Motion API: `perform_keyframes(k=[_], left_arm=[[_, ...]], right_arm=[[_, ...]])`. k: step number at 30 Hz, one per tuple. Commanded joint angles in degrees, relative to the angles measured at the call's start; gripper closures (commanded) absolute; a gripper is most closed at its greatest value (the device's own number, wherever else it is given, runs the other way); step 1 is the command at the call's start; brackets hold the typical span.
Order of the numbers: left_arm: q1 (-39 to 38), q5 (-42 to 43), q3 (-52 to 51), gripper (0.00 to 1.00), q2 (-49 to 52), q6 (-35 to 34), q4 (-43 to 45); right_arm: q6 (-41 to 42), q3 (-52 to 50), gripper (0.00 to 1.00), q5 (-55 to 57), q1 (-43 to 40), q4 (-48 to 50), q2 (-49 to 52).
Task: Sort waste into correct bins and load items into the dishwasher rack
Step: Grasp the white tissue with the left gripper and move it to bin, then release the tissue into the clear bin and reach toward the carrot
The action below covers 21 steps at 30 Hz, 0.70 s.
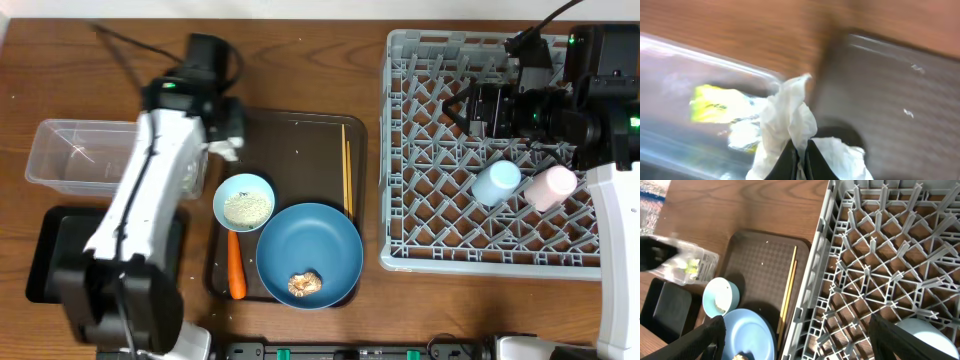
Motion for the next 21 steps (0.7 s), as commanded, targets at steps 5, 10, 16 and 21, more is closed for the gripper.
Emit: perform_keyframes(k=[5,10,16,21], left_arm=[[13.5,-3.3,-1.5,0.93,3.1,-10.1,4.2],[16.7,12.3,-1.1,0.59,3.3,0.3,7.4],[15.7,12.6,1.2,0.51,1.3,1.1,-1.8],[10.6,15.6,1.2,0.51,-3.2,6.6,-8.4]], right_arm=[[0.5,0.0,0.15,0.0,0.5,0.2,0.1],[0.5,0.0,0.11,0.0,0.5,0.1,0.1],[0.5,0.0,0.05,0.0,0.5,-0.3,0.1],[0.5,0.0,0.01,0.0,0.5,-0.1,0.1]])
